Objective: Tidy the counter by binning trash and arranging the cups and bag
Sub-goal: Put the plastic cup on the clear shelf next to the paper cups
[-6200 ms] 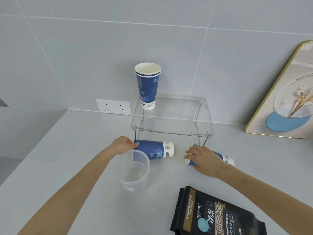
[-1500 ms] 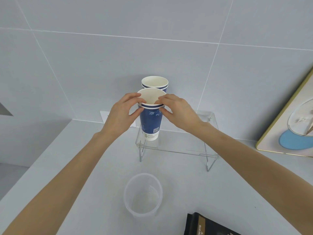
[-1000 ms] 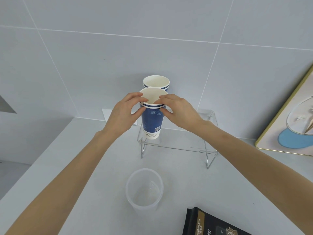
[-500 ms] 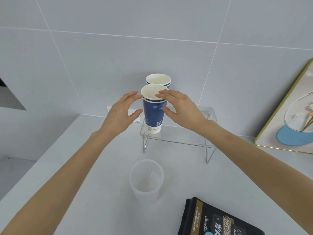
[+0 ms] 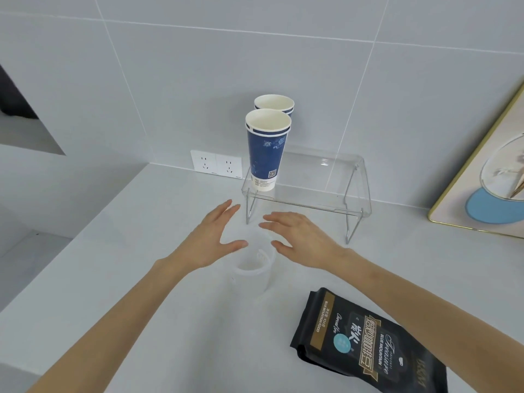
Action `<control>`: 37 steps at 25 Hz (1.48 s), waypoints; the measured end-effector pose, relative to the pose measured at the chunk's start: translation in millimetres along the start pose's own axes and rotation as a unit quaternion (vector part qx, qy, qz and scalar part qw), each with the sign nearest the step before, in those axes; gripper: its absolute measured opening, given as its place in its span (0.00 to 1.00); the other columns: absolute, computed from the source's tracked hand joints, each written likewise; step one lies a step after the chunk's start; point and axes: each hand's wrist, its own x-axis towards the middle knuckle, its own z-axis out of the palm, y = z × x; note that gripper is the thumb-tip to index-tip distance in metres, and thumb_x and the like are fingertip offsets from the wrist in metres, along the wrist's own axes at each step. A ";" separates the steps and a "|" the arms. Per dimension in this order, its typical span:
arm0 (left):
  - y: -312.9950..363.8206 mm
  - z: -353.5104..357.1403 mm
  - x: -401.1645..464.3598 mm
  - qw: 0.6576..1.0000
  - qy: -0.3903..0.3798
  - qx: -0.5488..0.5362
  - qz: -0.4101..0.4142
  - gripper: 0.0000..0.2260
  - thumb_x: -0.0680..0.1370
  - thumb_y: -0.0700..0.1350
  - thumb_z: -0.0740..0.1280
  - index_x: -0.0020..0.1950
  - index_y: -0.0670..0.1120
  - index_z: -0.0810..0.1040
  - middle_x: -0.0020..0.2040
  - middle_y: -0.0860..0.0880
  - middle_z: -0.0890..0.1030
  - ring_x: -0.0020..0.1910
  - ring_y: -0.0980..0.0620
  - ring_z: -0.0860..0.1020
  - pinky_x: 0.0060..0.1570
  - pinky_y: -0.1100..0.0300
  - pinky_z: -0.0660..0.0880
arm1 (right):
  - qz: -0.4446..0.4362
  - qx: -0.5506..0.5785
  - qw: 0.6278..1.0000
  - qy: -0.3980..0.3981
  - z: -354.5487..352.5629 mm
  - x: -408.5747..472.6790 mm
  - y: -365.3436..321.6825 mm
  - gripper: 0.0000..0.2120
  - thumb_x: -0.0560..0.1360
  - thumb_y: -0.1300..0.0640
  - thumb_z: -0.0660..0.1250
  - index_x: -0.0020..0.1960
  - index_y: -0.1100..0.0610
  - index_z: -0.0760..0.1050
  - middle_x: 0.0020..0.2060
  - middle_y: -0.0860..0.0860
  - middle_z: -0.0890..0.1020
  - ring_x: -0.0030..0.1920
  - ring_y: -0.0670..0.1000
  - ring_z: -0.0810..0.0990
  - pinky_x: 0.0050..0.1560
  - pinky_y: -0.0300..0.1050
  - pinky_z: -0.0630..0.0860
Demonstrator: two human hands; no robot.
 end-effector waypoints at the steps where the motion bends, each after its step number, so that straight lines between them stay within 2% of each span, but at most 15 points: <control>1: -1.7 8.7 -6.9 0.999 -0.029 -0.016 -0.027 0.38 0.73 0.52 0.67 0.74 0.49 0.48 0.77 0.51 0.47 0.76 0.53 0.49 0.73 0.57 0.53 | 0.025 0.014 0.999 -0.027 7.5 -4.0 -2.4 0.23 0.77 0.57 0.61 0.71 0.58 0.61 0.71 0.56 0.65 0.71 0.55 0.63 0.72 0.49 0.59; 3: -6.4 24.3 -17.2 0.992 -0.058 -0.082 -0.073 0.44 0.71 0.52 0.69 0.74 0.47 0.42 0.77 0.51 0.45 0.76 0.53 0.47 0.73 0.58 0.50 | 0.099 0.097 0.988 -0.063 16.1 -9.6 -8.3 0.27 0.78 0.56 0.58 0.73 0.59 0.52 0.73 0.55 0.61 0.72 0.54 0.61 0.72 0.44 0.57; 6: -14.0 39.5 -27.5 0.965 -0.051 -0.222 -0.131 0.48 0.67 0.55 0.72 0.75 0.48 0.42 0.77 0.52 0.50 0.75 0.52 0.52 0.73 0.54 0.53 | 0.174 0.245 0.951 -0.071 21.4 -13.1 -16.4 0.27 0.78 0.57 0.57 0.73 0.59 0.51 0.73 0.54 0.62 0.72 0.52 0.63 0.68 0.40 0.60; 8: -15.3 45.6 -31.1 0.950 -0.042 -0.273 -0.148 0.43 0.69 0.51 0.71 0.74 0.49 0.47 0.75 0.52 0.58 0.74 0.51 0.59 0.70 0.55 0.60 | 0.203 0.311 0.925 -0.080 25.7 -14.6 -19.6 0.24 0.79 0.58 0.55 0.73 0.57 0.52 0.71 0.54 0.65 0.70 0.51 0.64 0.64 0.38 0.61; 10: -12.2 48.8 -34.0 0.946 -0.034 -0.288 -0.148 0.34 0.72 0.49 0.69 0.73 0.50 0.54 0.67 0.55 0.67 0.69 0.51 0.66 0.62 0.60 0.65 | 0.226 0.360 0.902 -0.081 29.1 -14.8 -22.5 0.24 0.79 0.58 0.54 0.73 0.54 0.52 0.71 0.52 0.66 0.70 0.51 0.65 0.62 0.35 0.60; 15: -1.0 45.7 -34.8 0.946 -0.004 -0.292 -0.140 0.28 0.72 0.46 0.69 0.69 0.50 0.62 0.59 0.58 0.69 0.59 0.56 0.69 0.38 0.78 0.72 | 0.230 0.395 0.888 -0.043 22.9 -17.7 -21.6 0.22 0.79 0.59 0.56 0.71 0.52 0.58 0.67 0.50 0.71 0.68 0.49 0.68 0.60 0.35 0.61; 17: 5.6 41.3 -31.1 0.947 0.014 -0.294 -0.128 0.27 0.72 0.47 0.69 0.68 0.50 0.63 0.60 0.57 0.70 0.58 0.56 0.70 0.35 0.81 0.71 | 0.224 0.409 0.884 -0.007 12.0 -20.7 -18.0 0.20 0.78 0.59 0.57 0.69 0.51 0.62 0.63 0.49 0.74 0.65 0.49 0.71 0.59 0.37 0.64; 21: 29.6 24.0 -18.7 0.953 0.025 -0.293 -0.077 0.25 0.74 0.47 0.67 0.68 0.51 0.63 0.62 0.56 0.70 0.57 0.56 0.72 0.36 0.80 0.72 | 0.216 0.428 0.876 0.054 -19.5 -27.6 -7.7 0.18 0.78 0.59 0.57 0.67 0.48 0.66 0.58 0.47 0.76 0.59 0.49 0.74 0.59 0.40 0.71; 24: 51.2 8.2 -8.0 0.952 0.034 -0.303 -0.036 0.22 0.75 0.47 0.65 0.68 0.52 0.64 0.61 0.58 0.70 0.59 0.56 0.71 0.37 0.85 0.69 | 0.203 0.433 0.873 0.097 -52.1 -30.8 -2.6 0.17 0.78 0.59 0.56 0.64 0.46 0.69 0.52 0.42 0.77 0.50 0.40 0.76 0.45 0.28 0.75; 26: 66.5 -1.2 0.4 0.949 0.033 -0.313 -0.006 0.20 0.76 0.47 0.63 0.66 0.56 0.64 0.58 0.62 0.71 0.59 0.57 0.71 0.38 0.86 0.68 | 0.208 0.429 0.870 0.124 -73.1 -30.7 3.4 0.16 0.79 0.59 0.56 0.64 0.49 0.70 0.49 0.42 0.77 0.46 0.37 0.76 0.39 0.27 0.77; 28: 80.4 -7.1 11.5 0.947 0.027 -0.318 0.018 0.19 0.76 0.47 0.63 0.64 0.58 0.63 0.57 0.63 0.71 0.59 0.58 0.71 0.38 0.85 0.68 | 0.222 0.437 0.859 0.148 -90.3 -27.9 12.4 0.15 0.79 0.60 0.55 0.64 0.52 0.70 0.49 0.46 0.77 0.46 0.42 0.76 0.36 0.30 0.78; 31: 97.3 -7.8 35.1 0.946 0.016 -0.322 0.042 0.25 0.75 0.47 0.64 0.71 0.55 0.59 0.66 0.57 0.69 0.64 0.57 0.68 0.40 0.84 0.70 | 0.258 0.466 0.829 0.172 -111.3 -19.2 29.2 0.13 0.78 0.61 0.55 0.59 0.53 0.72 0.52 0.52 0.76 0.52 0.49 0.74 0.32 0.32 0.79; 33: 106.4 -4.6 52.9 0.942 0.007 -0.333 0.041 0.29 0.75 0.47 0.65 0.72 0.54 0.56 0.71 0.56 0.65 0.68 0.56 0.65 0.47 0.78 0.71 | 0.277 0.479 0.813 0.181 -120.6 -11.5 42.0 0.13 0.78 0.62 0.55 0.58 0.54 0.73 0.51 0.53 0.75 0.51 0.50 0.74 0.30 0.32 0.79; 34: 111.3 -1.7 62.3 0.939 0.003 -0.341 0.038 0.30 0.75 0.46 0.65 0.73 0.54 0.54 0.71 0.57 0.64 0.69 0.57 0.64 0.50 0.76 0.70 | 0.286 0.476 0.811 0.184 -123.6 -7.0 49.5 0.13 0.78 0.62 0.54 0.58 0.55 0.73 0.51 0.53 0.75 0.51 0.51 0.74 0.30 0.32 0.79; 37: 126.3 14.8 88.6 0.928 0.017 -0.370 0.039 0.32 0.75 0.40 0.65 0.73 0.50 0.51 0.64 0.58 0.61 0.65 0.59 0.62 0.47 0.77 0.70 | 0.310 0.434 0.823 0.195 -126.4 7.1 72.1 0.15 0.78 0.62 0.52 0.61 0.57 0.72 0.52 0.53 0.74 0.49 0.51 0.74 0.31 0.34 0.77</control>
